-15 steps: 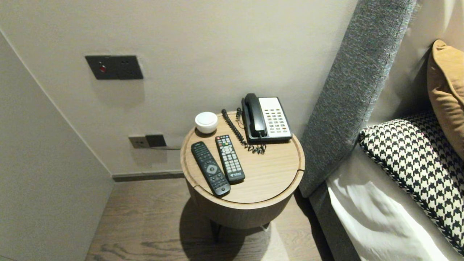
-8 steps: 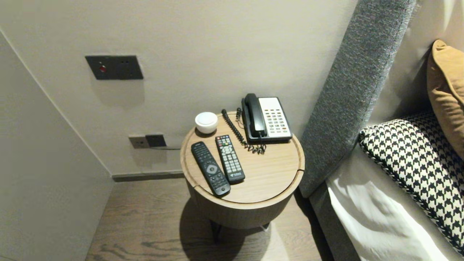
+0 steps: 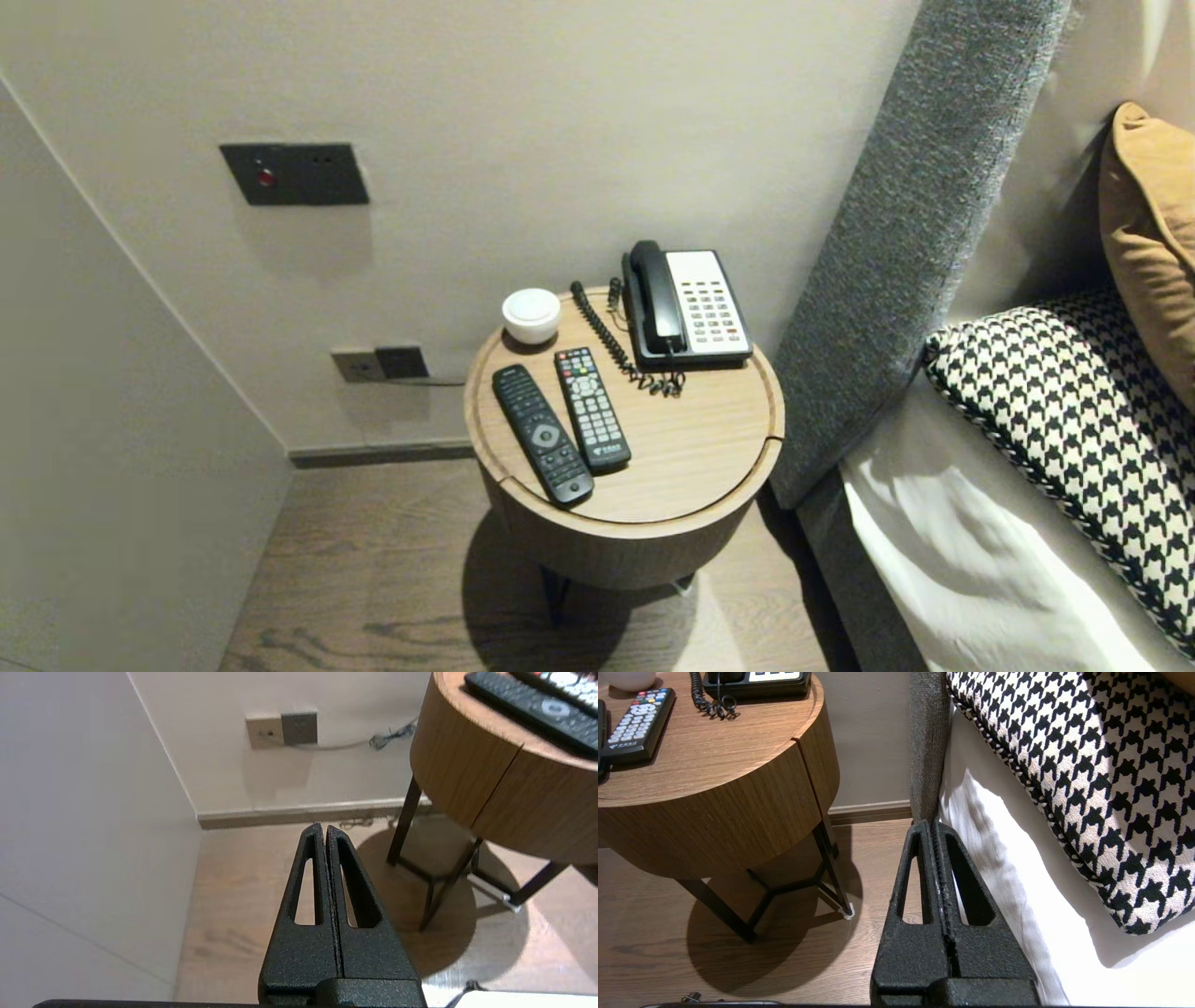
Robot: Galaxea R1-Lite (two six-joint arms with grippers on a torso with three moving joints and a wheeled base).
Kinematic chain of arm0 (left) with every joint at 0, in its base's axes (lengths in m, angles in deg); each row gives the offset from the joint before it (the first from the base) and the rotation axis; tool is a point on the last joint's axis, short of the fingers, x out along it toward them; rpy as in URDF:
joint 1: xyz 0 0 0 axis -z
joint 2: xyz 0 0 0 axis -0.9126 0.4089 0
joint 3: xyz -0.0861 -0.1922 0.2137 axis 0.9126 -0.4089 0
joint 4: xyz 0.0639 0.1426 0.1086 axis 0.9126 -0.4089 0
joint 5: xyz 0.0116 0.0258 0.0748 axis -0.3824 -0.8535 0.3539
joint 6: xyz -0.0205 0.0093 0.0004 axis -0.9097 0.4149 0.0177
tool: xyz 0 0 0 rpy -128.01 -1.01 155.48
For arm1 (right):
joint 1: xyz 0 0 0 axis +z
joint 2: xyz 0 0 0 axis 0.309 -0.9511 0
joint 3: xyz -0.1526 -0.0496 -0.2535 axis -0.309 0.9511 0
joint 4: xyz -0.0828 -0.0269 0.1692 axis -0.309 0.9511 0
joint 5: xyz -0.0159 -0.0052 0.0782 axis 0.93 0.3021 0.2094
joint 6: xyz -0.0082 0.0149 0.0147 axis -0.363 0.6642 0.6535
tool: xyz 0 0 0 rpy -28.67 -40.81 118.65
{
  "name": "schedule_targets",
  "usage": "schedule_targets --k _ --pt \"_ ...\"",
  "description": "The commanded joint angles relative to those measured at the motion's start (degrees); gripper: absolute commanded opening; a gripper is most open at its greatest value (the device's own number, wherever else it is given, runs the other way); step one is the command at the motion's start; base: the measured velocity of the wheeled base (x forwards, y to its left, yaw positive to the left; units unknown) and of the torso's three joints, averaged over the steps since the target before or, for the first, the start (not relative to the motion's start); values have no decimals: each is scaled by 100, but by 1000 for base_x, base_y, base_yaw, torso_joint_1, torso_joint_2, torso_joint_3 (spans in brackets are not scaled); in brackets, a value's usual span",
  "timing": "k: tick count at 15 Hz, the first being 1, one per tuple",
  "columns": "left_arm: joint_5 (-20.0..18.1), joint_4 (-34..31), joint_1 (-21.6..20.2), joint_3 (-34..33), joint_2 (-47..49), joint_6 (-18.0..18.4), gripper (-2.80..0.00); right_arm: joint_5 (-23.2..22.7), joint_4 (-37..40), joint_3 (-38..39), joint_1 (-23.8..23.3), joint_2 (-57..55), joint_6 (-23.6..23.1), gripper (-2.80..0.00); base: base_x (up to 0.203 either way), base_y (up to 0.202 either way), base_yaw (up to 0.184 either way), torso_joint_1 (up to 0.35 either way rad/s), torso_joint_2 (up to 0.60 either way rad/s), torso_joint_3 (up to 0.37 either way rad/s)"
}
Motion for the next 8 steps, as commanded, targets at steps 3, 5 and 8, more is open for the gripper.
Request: schedule_targets --k 3,5,8 --pt "2 -9 -2 -13 -176 -22 -280 2 -7 229 1 -8 1 -280 0 0 0 0 0 0" --pt "11 -9 -2 -13 -176 -184 -280 2 -7 229 1 -8 9 -280 0 0 0 0 0 0" --pt "11 -6 1 -2 -142 -299 -280 2 -7 229 -6 -8 1 -280 0 0 0 0 0 0"
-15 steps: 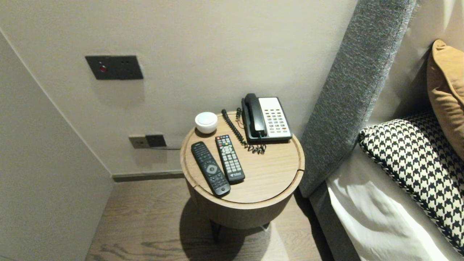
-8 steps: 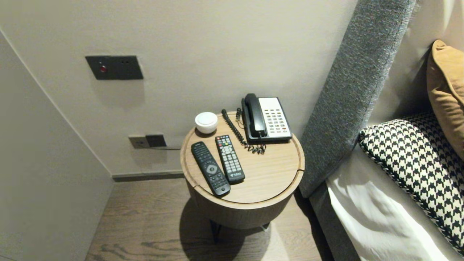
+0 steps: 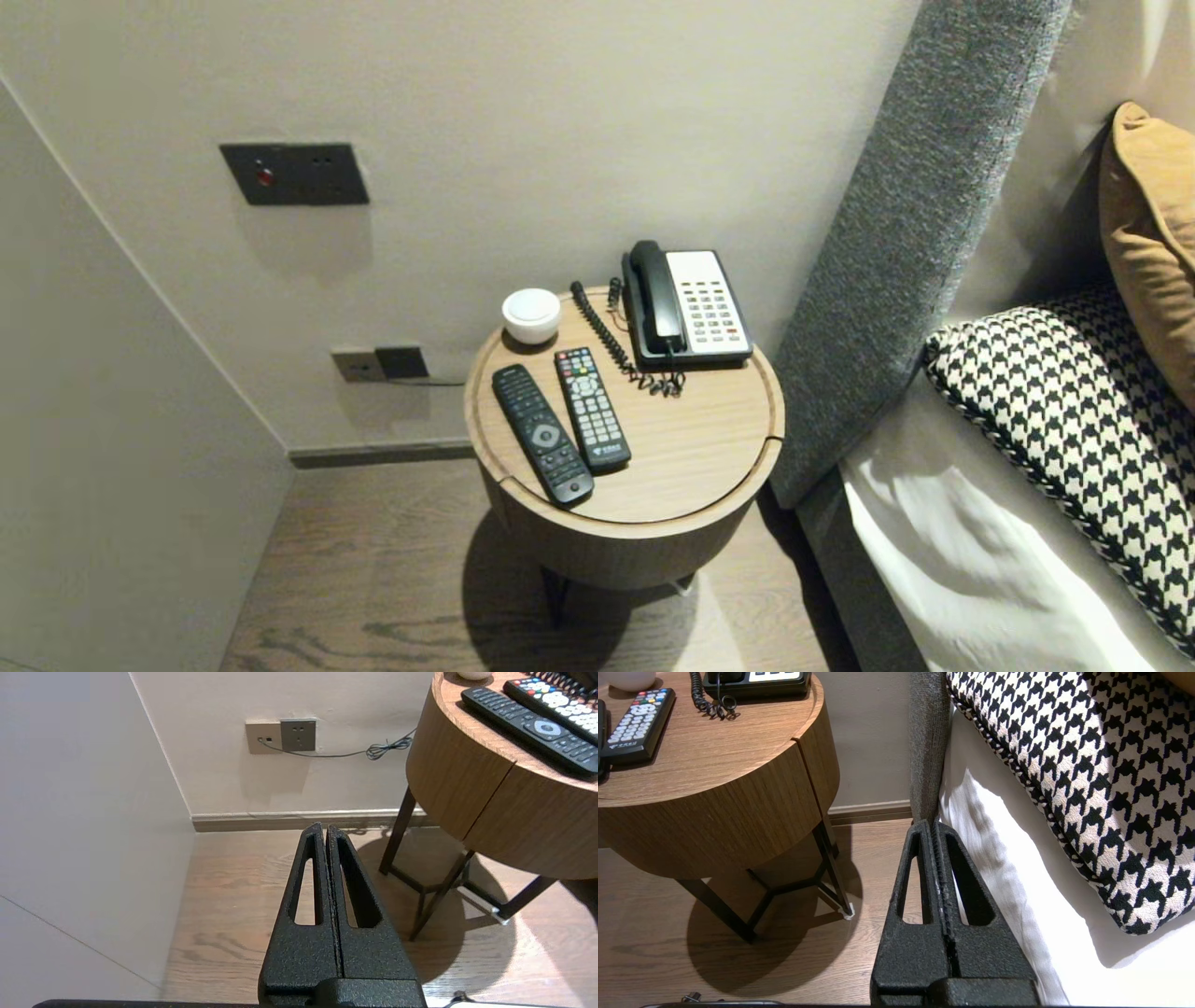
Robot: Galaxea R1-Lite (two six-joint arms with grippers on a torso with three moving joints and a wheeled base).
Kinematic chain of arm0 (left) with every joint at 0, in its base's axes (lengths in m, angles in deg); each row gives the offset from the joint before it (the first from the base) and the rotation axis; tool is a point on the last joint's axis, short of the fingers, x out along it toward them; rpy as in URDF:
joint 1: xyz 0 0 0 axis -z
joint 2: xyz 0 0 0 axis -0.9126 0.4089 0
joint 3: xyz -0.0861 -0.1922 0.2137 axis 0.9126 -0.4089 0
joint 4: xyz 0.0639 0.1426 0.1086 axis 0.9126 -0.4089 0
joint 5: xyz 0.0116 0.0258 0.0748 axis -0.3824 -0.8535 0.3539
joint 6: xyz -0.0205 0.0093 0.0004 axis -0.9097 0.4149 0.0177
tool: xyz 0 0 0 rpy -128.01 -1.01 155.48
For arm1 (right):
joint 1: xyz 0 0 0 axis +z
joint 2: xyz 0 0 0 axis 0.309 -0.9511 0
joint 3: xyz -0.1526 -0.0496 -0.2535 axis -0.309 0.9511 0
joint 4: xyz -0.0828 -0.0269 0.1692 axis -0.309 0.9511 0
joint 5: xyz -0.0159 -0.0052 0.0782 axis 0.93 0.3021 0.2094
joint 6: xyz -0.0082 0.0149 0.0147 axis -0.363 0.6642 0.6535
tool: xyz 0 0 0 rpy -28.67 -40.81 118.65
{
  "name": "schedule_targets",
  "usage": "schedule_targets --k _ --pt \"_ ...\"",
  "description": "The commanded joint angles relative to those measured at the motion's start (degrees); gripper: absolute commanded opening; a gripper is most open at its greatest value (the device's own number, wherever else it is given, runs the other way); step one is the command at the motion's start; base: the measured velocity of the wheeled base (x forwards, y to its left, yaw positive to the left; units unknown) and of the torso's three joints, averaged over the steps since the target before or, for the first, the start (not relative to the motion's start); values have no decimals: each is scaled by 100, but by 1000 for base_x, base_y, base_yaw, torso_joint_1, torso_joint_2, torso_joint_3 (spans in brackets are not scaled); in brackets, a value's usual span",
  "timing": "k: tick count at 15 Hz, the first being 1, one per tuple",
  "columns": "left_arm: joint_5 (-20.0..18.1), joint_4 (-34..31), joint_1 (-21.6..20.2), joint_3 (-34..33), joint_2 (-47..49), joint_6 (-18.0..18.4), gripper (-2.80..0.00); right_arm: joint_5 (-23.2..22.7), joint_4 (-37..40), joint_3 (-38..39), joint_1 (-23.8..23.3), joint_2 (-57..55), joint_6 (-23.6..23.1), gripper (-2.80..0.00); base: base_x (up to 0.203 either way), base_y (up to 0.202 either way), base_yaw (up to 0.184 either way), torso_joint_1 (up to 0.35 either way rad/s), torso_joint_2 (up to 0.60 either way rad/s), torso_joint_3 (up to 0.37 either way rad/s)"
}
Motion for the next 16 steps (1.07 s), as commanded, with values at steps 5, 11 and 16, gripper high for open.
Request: schedule_targets --k 5,11,16 --pt "-24 17 7 6 -1 -51 -280 1 -6 229 1 -8 0 -280 0 0 0 0 0 0" --pt "-24 17 7 -5 -1 -51 -280 1 -6 229 1 -8 0 -280 0 0 0 0 0 0" --pt "-24 17 7 -5 1 -51 -280 1 -6 229 -1 -8 9 -280 0 0 0 0 0 0"
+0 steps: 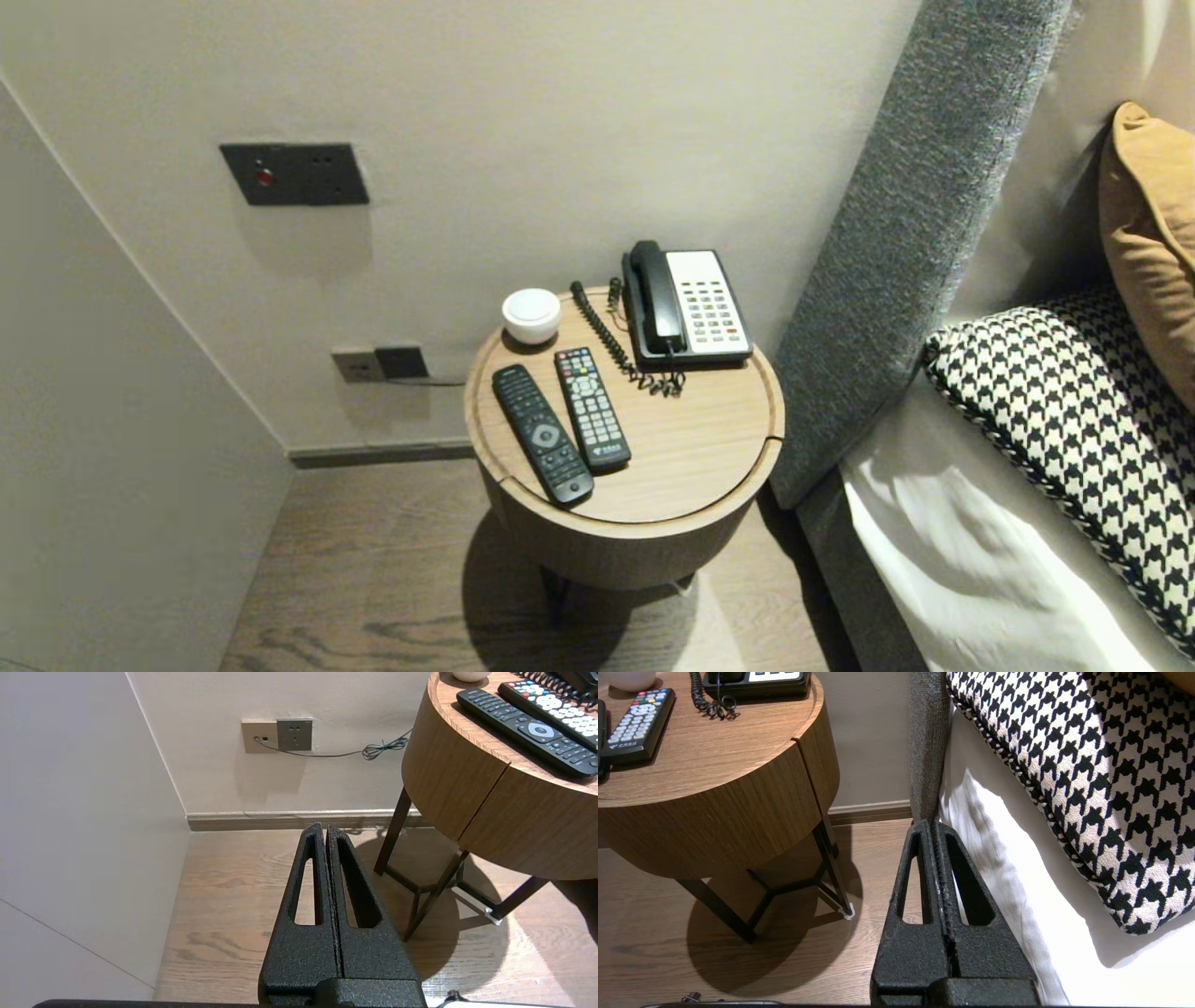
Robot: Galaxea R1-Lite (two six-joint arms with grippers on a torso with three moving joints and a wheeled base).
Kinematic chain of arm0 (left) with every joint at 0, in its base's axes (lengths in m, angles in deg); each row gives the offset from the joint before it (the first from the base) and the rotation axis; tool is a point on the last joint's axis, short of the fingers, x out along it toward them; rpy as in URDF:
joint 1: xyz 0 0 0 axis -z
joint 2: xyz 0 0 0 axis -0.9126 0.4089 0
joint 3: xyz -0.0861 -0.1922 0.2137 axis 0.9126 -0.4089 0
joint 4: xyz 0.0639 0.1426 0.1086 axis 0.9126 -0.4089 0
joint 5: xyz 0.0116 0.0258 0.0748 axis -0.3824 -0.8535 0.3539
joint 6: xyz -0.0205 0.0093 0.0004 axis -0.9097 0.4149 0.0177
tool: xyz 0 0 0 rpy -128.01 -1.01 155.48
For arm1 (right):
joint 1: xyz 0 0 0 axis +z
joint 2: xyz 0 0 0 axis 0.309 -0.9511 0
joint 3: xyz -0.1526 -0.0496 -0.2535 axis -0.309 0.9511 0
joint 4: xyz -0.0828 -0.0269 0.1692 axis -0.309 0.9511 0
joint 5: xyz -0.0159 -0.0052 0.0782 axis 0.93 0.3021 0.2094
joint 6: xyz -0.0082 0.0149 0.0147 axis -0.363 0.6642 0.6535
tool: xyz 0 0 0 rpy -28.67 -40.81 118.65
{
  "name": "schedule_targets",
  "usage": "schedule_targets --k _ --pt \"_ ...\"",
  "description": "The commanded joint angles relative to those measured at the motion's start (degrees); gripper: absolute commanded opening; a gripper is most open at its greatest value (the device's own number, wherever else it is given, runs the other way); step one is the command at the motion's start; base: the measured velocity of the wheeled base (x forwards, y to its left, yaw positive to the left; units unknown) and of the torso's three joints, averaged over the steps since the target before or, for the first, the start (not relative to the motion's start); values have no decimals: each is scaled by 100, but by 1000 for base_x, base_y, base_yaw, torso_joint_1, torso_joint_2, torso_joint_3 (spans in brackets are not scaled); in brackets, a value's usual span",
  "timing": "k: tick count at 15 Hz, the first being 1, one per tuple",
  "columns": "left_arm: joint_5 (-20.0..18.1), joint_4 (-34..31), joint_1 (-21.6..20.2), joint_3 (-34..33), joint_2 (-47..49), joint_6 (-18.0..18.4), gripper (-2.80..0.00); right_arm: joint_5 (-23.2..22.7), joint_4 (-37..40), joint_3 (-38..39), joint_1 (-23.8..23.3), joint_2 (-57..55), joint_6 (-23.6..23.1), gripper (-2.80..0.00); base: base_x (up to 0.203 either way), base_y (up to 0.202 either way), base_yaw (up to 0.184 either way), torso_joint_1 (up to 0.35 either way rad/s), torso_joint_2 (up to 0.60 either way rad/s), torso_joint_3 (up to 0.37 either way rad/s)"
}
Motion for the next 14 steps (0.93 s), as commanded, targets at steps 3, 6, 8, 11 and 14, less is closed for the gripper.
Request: schedule_targets --k 3,6,8,11,14 --pt "4 2 -2 12 10 0 -280 3 -5 229 -5 -6 14 -280 0 0 0 0 0 0" --pt "4 2 -2 3 3 0 -280 8 -5 229 -5 -6 14 -280 0 0 0 0 0 0" --pt "4 2 -2 -5 2 0 -280 8 -6 229 -7 -6 14 -280 0 0 0 0 0 0" --pt "4 2 -2 -5 2 0 -280 8 -5 229 -7 -7 14 -280 0 0 0 0 0 0" --pt "4 2 -2 -2 9 0 -280 0 -5 229 -7 -6 5 -280 0 0 0 0 0 0"
